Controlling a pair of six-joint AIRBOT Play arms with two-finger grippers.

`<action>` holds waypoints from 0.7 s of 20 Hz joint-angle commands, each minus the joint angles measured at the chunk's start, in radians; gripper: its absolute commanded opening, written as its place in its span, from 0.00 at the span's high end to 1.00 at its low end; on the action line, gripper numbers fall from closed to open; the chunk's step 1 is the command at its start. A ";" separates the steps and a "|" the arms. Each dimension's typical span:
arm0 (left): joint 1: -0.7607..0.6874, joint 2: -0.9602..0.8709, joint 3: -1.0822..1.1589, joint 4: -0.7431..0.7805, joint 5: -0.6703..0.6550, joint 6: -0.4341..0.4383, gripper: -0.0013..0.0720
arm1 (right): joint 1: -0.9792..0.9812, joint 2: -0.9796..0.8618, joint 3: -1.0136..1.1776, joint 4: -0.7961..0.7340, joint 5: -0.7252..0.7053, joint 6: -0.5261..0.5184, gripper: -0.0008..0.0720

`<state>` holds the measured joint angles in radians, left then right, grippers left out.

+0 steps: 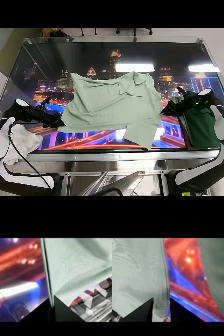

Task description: Fold the shirts.

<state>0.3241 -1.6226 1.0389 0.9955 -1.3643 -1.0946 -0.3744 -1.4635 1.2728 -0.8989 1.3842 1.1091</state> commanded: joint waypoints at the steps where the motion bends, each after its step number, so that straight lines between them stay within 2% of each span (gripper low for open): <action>1: 0.003 0.000 0.001 -0.002 0.005 0.002 0.96 | 0.036 -0.039 -0.019 -0.006 -0.038 -0.002 0.65; 3: 0.003 0.000 0.002 -0.002 0.002 0.002 0.96 | 0.070 -0.043 -0.019 0.006 -0.038 -0.006 0.65; 4: 0.003 0.000 0.004 -0.005 0.002 0.002 0.97 | 0.086 -0.042 -0.019 0.014 -0.034 -0.008 0.73; 5: 0.003 0.000 0.017 -0.006 0.001 0.002 0.97 | 0.097 -0.035 -0.019 0.037 -0.020 -0.031 0.94; 7: 0.006 0.005 0.066 -0.129 -0.059 0.004 0.97 | 0.102 0.008 -0.003 0.101 -0.002 -0.042 0.97; 10: 0.003 0.106 0.195 -0.446 -0.163 0.042 0.97 | 0.085 0.152 0.126 0.238 0.039 -0.077 0.97; 14: 0.037 0.350 0.495 -0.816 -0.199 0.033 0.97 | 0.030 0.399 0.423 0.582 -0.020 -0.158 0.97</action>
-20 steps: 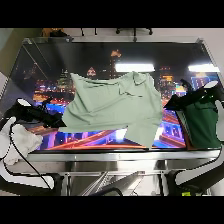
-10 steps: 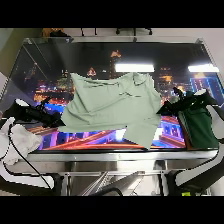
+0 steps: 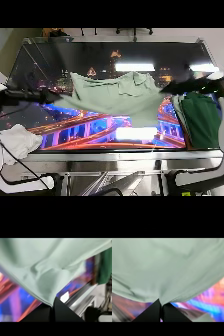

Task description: Fold the shirts.

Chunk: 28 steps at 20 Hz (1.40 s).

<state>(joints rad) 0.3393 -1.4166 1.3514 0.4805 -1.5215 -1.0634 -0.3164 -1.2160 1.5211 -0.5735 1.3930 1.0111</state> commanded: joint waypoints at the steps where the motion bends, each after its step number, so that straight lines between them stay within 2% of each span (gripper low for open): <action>1: 0.043 0.205 0.256 -0.356 -0.029 0.002 0.97 | -0.040 0.214 0.246 0.306 -0.077 -0.076 0.97; 3: 0.109 0.340 0.382 -0.423 0.054 0.003 0.97 | -0.045 0.331 0.349 0.283 -0.182 -0.077 0.97; 5: 0.212 0.472 0.461 -0.429 0.138 -0.027 0.97 | -0.045 0.450 0.396 0.221 -0.283 -0.078 0.97; 8: 0.412 0.600 0.554 -0.428 0.152 -0.098 0.97 | -0.045 0.580 0.399 0.116 -0.370 -0.086 0.97; 10: 0.433 0.624 0.581 -0.428 0.152 -0.131 0.97 | -0.045 0.610 0.399 0.047 -0.373 -0.085 0.97; 12: 0.372 0.597 0.581 -0.402 0.135 -0.130 0.97 | -0.045 0.592 0.399 -0.008 -0.354 -0.084 0.96; 15: 0.254 0.495 0.580 -0.185 0.060 -0.167 0.97 | -0.045 0.473 0.391 -0.003 -0.258 -0.068 0.97; 17: 0.117 0.393 0.570 -0.034 0.028 -0.177 0.97 | -0.043 0.361 0.355 0.063 -0.196 -0.069 0.97; 19: -0.024 0.286 0.504 0.105 0.034 -0.173 0.97 | -0.029 0.244 0.288 0.110 -0.164 -0.069 0.97; 21: -0.145 0.161 0.411 0.243 0.072 -0.137 0.97 | 0.018 0.120 0.195 0.095 -0.167 -0.081 0.97; 25: -0.225 -0.138 0.267 0.501 0.278 -0.119 0.97 | 0.105 -0.166 0.079 0.094 -0.289 -0.148 0.97; 28: -0.188 -0.374 0.299 0.544 0.348 -0.119 0.97 | 0.133 -0.376 0.086 0.103 -0.432 -0.151 0.97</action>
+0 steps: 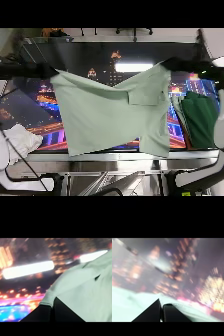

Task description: Fold the shirts.

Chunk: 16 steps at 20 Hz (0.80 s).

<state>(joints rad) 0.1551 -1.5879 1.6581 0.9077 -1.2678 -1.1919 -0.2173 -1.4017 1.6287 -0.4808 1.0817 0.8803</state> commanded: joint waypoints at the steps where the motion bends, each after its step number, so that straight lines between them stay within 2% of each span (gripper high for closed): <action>1: 0.010 -0.270 0.032 0.117 0.079 0.008 0.97 | 0.034 -0.246 -0.010 0.031 -0.153 -0.021 0.97; 5: 0.035 -0.436 0.212 0.121 0.055 -0.016 0.97 | 0.014 -0.361 0.094 0.058 -0.222 -0.021 0.97; 9: 0.030 -0.457 0.327 0.122 -0.008 -0.051 0.97 | -0.024 -0.370 0.184 0.055 -0.210 -0.017 0.97; 13: 0.005 -0.457 0.334 0.122 -0.156 -0.093 0.97 | -0.048 -0.372 0.191 0.008 -0.183 -0.017 0.97; 16: -0.007 -0.457 0.280 0.122 -0.159 -0.111 0.97 | -0.048 -0.376 0.191 -0.043 -0.184 -0.017 0.97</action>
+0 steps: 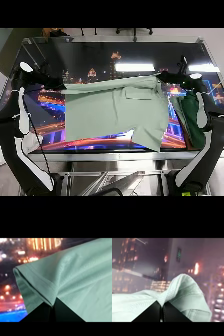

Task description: Fold the shirts.

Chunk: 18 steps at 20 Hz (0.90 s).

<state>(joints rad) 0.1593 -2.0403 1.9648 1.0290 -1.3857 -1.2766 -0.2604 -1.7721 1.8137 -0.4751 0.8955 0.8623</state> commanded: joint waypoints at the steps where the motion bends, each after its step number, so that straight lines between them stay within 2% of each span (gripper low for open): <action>1: -0.013 -0.004 -0.053 0.002 -0.013 -0.027 0.97 | -0.005 -0.007 0.006 -0.064 0.000 0.001 0.97; 7: -0.057 -0.004 -0.175 0.001 0.156 -0.001 0.97 | -0.005 -0.030 0.006 -0.117 -0.005 0.001 0.97; 13: -0.057 -0.004 -0.175 0.001 0.181 0.012 0.96 | 0.001 -0.043 0.006 -0.117 -0.004 0.001 0.97; 14: -0.053 -0.004 -0.154 0.001 0.170 0.011 0.96 | 0.001 -0.036 0.006 -0.117 0.003 0.001 0.94; 15: -0.045 -0.004 -0.121 0.001 0.143 0.011 0.96 | -0.001 -0.023 0.006 -0.117 0.012 0.000 0.71; 16: -0.039 -0.004 -0.084 0.000 0.108 0.011 0.76 | -0.006 -0.006 0.006 -0.119 0.030 0.000 0.53; 17: -0.031 -0.004 -0.042 0.001 0.068 -0.008 0.25 | -0.015 0.022 0.006 -0.134 0.055 0.001 0.48; 18: -0.019 -0.004 0.002 0.001 0.024 -0.034 0.11 | -0.024 0.054 0.006 -0.169 0.080 0.007 0.49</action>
<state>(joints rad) 0.1207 -2.0445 1.8809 1.0302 -1.2732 -1.2762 -0.2691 -1.7706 1.8191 -0.6018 0.9203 0.8627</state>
